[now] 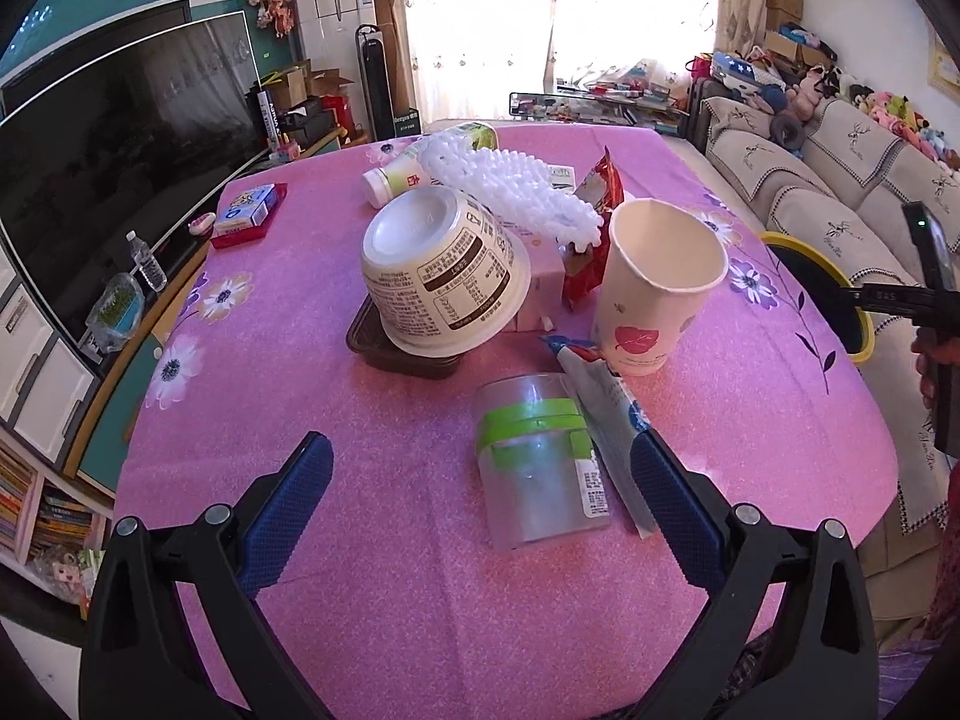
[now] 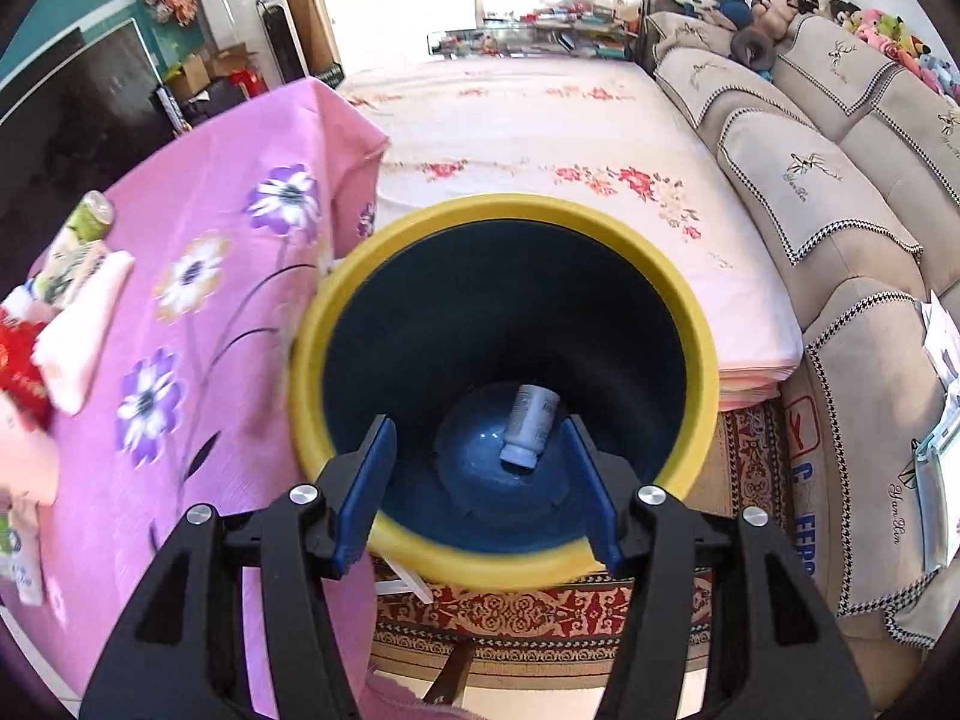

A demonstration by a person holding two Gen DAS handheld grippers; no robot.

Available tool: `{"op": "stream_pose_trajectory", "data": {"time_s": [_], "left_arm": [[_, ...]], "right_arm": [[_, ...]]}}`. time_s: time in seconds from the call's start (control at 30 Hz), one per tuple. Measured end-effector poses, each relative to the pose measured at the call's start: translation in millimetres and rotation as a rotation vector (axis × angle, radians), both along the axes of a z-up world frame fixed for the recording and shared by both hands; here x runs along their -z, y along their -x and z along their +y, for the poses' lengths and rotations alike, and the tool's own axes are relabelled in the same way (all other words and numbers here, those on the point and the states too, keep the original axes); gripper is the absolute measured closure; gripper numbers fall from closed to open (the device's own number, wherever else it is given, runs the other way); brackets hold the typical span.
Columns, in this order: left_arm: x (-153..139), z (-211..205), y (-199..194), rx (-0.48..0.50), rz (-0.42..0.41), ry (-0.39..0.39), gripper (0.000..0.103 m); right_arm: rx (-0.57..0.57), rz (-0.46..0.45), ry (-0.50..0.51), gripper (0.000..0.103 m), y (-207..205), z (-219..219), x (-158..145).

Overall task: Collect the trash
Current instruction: 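Grasp the clear green-lidded jar with the left gripper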

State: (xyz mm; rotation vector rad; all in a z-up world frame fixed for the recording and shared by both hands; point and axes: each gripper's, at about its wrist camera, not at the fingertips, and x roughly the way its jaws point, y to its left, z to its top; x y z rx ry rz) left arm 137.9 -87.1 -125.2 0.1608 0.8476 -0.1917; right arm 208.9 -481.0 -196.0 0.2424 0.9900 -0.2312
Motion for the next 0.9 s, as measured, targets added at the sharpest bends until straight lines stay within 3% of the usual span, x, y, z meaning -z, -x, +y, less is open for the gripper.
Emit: {"op": "stream_pose_trajectory", "data": {"time_s": [0.4,0.47,0.5,0.57,0.7,0.9], "left_arm": [[37,-16,-17,0.007,0.101,-0.018,0.036],[41,-16,-18,0.018,0.113,0.003,0.044],[42,-15,-18,0.02,0.122,0.023,0.053],[41,-12,-18,0.016,0.12,0.036,0.053],[22,-7,-7,0.029,0.094,0.05,0.053],[-34,-28,21,0.118,-0.026,0.032,0.053]], "right_arm": [[-0.047,-0.11,-0.025,0.046,41,23,-37],[-0.049,-0.117,-0.027,0.046,42,24,-39],[-0.05,-0.121,-0.031,0.046,43,24,-38],[-0.05,-0.127,-0.035,0.046,45,22,-38],[-0.05,-0.139,-0.039,0.046,50,21,-41],[-0.033,-0.178,-0.03,0.046,61,14,-50]]}}
